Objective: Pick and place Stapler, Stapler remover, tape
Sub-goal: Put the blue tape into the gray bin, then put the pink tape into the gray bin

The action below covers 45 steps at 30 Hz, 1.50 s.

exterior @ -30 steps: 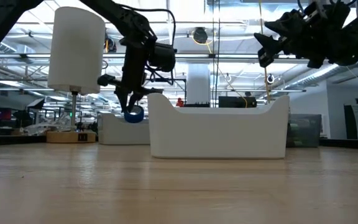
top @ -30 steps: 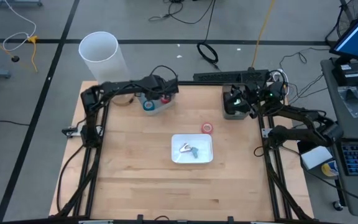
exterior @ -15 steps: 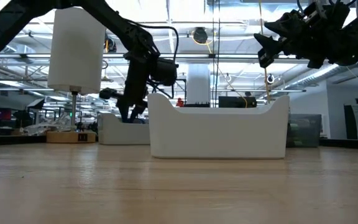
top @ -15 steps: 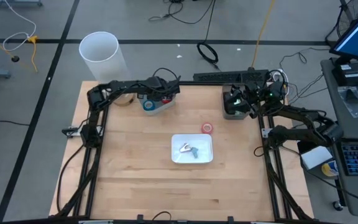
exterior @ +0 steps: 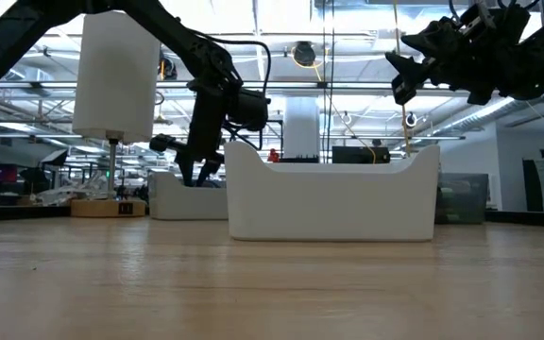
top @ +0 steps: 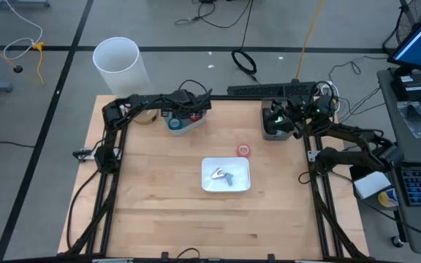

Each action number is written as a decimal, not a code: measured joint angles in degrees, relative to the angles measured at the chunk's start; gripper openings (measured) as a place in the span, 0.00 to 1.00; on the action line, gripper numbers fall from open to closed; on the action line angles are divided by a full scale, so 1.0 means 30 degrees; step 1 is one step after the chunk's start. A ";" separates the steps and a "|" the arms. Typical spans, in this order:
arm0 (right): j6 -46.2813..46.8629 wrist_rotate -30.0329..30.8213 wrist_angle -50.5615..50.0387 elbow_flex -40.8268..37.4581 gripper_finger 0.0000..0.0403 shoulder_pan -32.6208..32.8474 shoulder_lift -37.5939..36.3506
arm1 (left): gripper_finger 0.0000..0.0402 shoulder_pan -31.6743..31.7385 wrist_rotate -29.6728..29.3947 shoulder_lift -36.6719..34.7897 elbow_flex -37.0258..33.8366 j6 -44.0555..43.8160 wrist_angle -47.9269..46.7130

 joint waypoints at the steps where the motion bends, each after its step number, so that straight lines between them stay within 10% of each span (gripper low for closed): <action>1: 0.0000 0.0000 -0.0100 0.0000 0.39 0.0000 0.0000 | 0.15 0.0000 -0.0073 -0.0007 0.0000 -0.0004 0.0000; 33: -0.0015 -0.0066 -0.0835 0.0007 0.39 0.0000 0.0007 | 0.16 0.0029 -0.0561 -0.0474 -0.0007 0.0336 -0.0002; 45: -0.0007 -0.0080 -0.0834 0.0007 0.39 0.0000 0.0007 | 0.44 0.0029 -0.0578 -0.0459 -0.0007 0.0031 -0.0850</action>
